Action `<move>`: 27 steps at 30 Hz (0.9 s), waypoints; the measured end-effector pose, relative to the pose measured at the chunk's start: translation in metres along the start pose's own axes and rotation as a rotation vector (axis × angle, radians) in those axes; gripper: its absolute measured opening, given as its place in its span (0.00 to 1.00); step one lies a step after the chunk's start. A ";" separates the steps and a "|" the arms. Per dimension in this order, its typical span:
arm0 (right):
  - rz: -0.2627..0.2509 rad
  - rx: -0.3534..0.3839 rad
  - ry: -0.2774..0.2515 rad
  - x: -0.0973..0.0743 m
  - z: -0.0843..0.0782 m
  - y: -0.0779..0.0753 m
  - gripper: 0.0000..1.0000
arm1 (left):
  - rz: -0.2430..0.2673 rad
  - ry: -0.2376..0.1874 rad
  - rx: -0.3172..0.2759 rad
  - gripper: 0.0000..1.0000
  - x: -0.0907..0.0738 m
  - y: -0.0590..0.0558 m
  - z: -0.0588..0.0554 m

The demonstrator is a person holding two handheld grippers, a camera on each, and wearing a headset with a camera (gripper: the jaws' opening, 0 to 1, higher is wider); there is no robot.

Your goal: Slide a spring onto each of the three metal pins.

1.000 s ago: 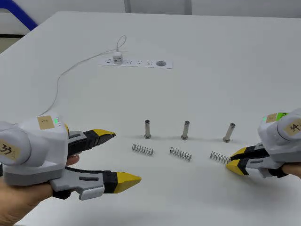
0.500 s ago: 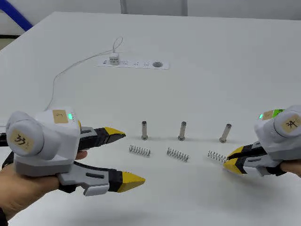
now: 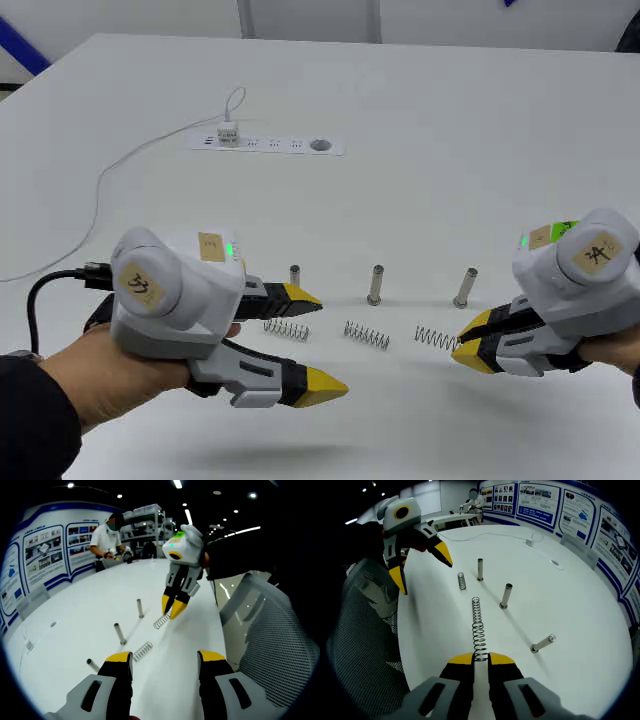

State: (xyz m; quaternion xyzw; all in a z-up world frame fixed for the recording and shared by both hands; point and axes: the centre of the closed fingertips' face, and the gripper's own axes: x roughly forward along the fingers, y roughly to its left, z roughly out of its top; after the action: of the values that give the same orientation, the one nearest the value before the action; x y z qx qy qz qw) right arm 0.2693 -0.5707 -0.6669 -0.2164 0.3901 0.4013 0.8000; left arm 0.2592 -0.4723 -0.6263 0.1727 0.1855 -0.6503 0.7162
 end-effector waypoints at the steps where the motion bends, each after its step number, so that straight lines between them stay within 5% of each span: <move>1: 0.005 -0.004 0.000 0.000 0.002 0.002 0.11 | -0.003 0.000 0.002 0.53 0.002 0.000 0.000; 27: 0.149 -0.125 0.051 0.008 0.036 0.054 0.11 | -0.061 0.028 0.113 0.29 0.029 -0.014 -0.005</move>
State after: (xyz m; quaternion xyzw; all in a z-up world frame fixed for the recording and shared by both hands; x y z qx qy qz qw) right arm 0.2449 -0.5113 -0.6535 -0.2466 0.3995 0.4777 0.7425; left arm 0.2472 -0.4959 -0.6448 0.2164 0.1638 -0.6788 0.6823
